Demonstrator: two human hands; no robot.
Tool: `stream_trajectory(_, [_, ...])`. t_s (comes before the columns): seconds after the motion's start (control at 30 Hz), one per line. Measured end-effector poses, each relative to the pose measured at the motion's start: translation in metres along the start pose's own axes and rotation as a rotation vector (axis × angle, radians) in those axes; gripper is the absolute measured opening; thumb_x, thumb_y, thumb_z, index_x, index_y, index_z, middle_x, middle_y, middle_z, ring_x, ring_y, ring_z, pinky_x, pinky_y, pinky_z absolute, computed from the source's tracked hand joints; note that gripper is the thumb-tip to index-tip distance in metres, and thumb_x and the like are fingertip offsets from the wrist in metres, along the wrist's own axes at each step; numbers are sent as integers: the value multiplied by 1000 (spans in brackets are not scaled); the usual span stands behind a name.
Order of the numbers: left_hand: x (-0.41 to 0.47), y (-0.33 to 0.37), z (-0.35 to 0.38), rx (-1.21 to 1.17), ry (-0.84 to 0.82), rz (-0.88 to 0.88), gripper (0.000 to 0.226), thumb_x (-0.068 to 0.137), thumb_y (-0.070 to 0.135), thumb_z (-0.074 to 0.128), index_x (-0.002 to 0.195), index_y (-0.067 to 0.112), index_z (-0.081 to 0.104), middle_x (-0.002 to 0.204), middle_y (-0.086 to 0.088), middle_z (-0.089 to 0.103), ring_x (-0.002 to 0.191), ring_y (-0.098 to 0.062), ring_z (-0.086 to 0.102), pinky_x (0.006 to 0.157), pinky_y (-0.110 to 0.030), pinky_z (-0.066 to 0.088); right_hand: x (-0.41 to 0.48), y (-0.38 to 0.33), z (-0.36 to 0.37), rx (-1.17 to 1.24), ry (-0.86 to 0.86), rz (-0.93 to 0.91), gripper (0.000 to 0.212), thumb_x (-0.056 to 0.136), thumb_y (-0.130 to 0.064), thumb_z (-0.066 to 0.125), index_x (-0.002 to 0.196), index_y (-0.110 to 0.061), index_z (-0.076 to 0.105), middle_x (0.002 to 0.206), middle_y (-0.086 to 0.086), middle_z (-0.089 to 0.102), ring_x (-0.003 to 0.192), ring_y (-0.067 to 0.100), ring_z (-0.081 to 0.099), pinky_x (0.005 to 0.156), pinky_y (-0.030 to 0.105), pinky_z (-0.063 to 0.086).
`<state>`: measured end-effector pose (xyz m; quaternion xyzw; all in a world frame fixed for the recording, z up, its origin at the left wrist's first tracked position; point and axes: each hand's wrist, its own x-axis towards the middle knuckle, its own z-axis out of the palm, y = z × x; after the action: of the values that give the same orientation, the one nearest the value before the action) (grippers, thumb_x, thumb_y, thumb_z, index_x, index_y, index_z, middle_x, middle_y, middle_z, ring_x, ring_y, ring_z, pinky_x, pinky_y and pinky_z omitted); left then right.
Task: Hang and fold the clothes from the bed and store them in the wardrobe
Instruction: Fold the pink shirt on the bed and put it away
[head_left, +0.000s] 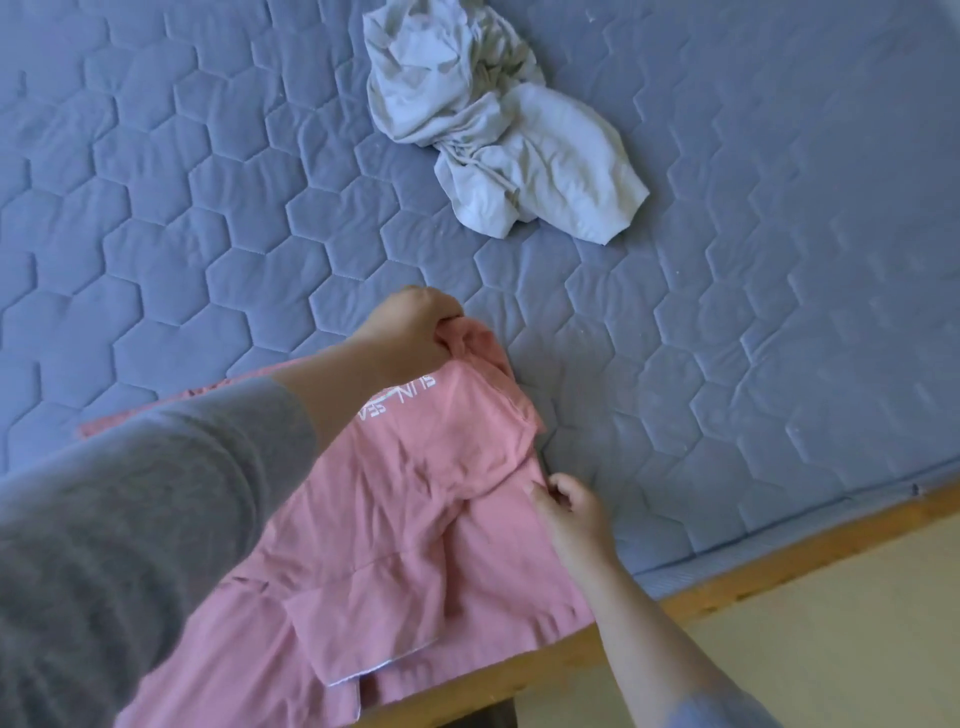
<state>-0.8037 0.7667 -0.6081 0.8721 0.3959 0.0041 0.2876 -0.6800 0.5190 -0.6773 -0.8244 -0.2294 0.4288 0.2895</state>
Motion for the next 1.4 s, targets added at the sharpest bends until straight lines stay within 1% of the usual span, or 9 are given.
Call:
stream_trajectory(0.2, [-49, -5, -52, 67, 50, 18, 11, 81, 7, 57, 74, -2, 58, 79, -15, 62, 81, -35, 54, 74, -43, 43, -52, -32, 1, -84, 140, -150, 28, 86, -20, 66, 65, -24, 48, 53, -13, 50, 52, 3, 43, 53, 28, 34])
stream_trajectory(0.33, [-91, -25, -77, 83, 58, -57, 11, 80, 6, 57, 73, 11, 50, 86, -10, 58, 89, -31, 51, 76, -40, 45, -87, -60, 14, -46, 63, -219, 22, 86, -17, 65, 69, -21, 53, 54, -19, 53, 51, 1, 45, 53, 25, 34])
stream_trajectory(0.5, [-140, -60, -94, 90, 137, -129, 17, 83, 7, 55, 98, 7, 65, 109, -14, 56, 101, -36, 55, 85, -40, 46, -135, -88, 41, 39, -45, -309, 14, 87, -21, 64, 75, -22, 58, 53, -6, 53, 47, 4, 45, 47, 20, 34])
stream_trajectory(0.7, [-179, -93, -102, 122, 126, -339, 24, 90, 4, 43, 109, 11, 56, 101, -15, 53, 87, -37, 59, 66, -35, 41, -176, -111, 94, -7, -197, -379, 8, 81, -25, 58, 79, -33, 57, 51, -6, 54, 46, 2, 44, 48, 21, 36])
stream_trajectory(1.0, [-214, -181, -85, -275, 186, -617, 27, 82, -5, 41, 97, 2, 62, 90, -19, 67, 70, -30, 64, 64, -33, 51, -198, -112, 204, -201, -372, -426, 9, 84, -31, 56, 78, -28, 50, 55, -10, 49, 53, 3, 45, 51, 15, 33])
stream_trajectory(1.1, [-220, -210, -69, -330, 222, -688, 33, 86, -2, 37, 105, 4, 63, 97, -21, 66, 80, -34, 65, 70, -36, 54, -194, -112, 240, -266, -392, -449, 16, 84, -33, 54, 72, -28, 45, 54, -12, 47, 52, 6, 42, 51, 17, 33])
stream_trajectory(1.23, [-220, -236, -46, -805, 231, -928, 35, 93, 8, 32, 117, 11, 57, 104, -19, 56, 83, -34, 59, 71, -40, 57, -185, -107, 282, -360, -418, -443, 11, 85, -27, 54, 77, -25, 46, 50, -10, 46, 56, 7, 44, 59, 31, 39])
stream_trajectory(1.33, [-223, -248, -36, -1075, 227, -1053, 39, 90, 35, 49, 120, 11, 48, 107, -13, 50, 87, -30, 57, 74, -38, 54, -180, -104, 302, -391, -404, -430, 7, 83, -26, 53, 81, -23, 47, 51, -10, 46, 62, 10, 45, 66, 34, 40])
stream_trajectory(1.4, [-226, -252, -30, -935, 177, -1057, 64, 77, 48, 71, 125, 15, 45, 114, -6, 52, 98, -27, 60, 83, -40, 56, -179, -102, 309, -405, -416, -419, 5, 84, -25, 54, 85, -22, 50, 53, -10, 46, 65, 13, 48, 68, 34, 42])
